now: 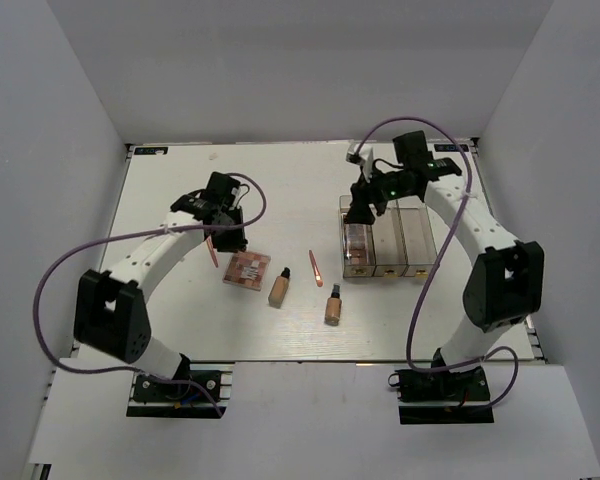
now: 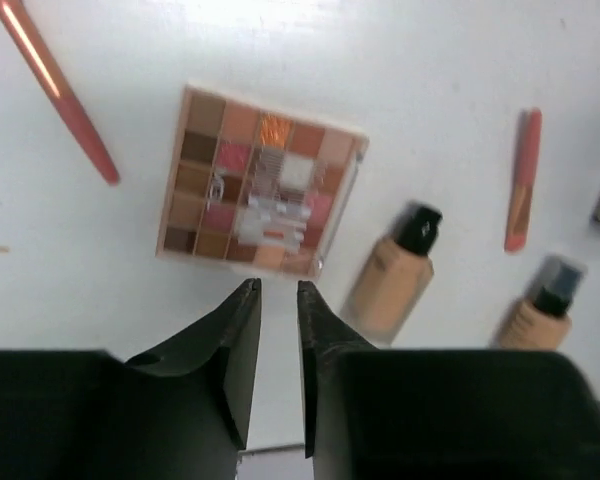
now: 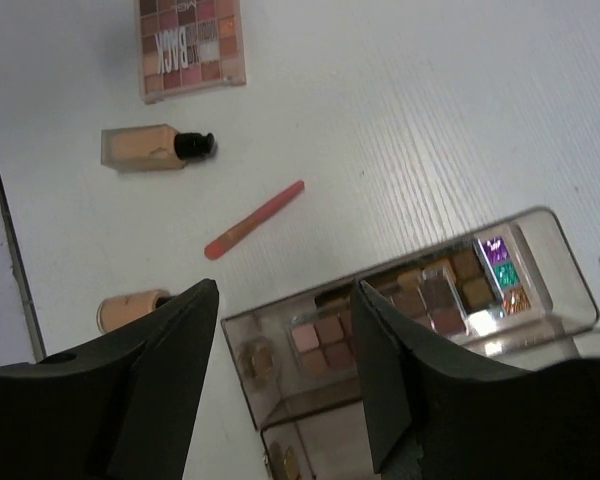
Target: Organize the makeup
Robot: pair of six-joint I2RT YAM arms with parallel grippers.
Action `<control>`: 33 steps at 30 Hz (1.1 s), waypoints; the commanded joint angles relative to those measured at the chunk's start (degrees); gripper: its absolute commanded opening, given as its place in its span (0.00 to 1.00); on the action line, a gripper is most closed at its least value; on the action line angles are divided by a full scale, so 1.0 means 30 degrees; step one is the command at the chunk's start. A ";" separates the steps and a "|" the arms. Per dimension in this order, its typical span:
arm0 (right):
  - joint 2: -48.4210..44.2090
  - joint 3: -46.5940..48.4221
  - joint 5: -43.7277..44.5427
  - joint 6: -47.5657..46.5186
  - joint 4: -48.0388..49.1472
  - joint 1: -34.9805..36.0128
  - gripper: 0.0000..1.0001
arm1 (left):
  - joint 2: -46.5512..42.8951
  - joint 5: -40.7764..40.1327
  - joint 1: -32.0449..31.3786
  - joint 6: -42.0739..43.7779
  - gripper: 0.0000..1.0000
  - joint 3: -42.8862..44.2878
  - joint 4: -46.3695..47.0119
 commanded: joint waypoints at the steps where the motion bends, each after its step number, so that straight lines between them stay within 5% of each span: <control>1: 0.1272 0.2073 0.0100 -0.0257 -0.0442 0.1353 0.61 | -0.2694 0.1646 0.0235 -0.3211 0.31 -0.1620 0.0016; 6: 0.3615 0.3805 0.1097 0.0975 0.0144 0.2793 0.61 | -0.5628 0.2377 0.0410 -0.8096 0.26 -0.4720 0.1186; 10: 0.5727 0.5913 0.1186 0.1796 -0.0323 0.4110 0.89 | -0.7709 0.2966 0.0584 -1.1618 0.33 -0.6981 0.1861; 19: 0.9625 0.9139 0.1156 0.3728 -0.0237 0.6308 0.89 | -1.1989 0.2205 0.0586 -1.7157 0.69 -1.0174 0.2007; 33: 1.2527 1.1014 0.2035 0.6894 0.1608 0.8536 0.89 | -1.1640 0.2117 0.1172 -1.9769 0.74 -1.3663 0.6542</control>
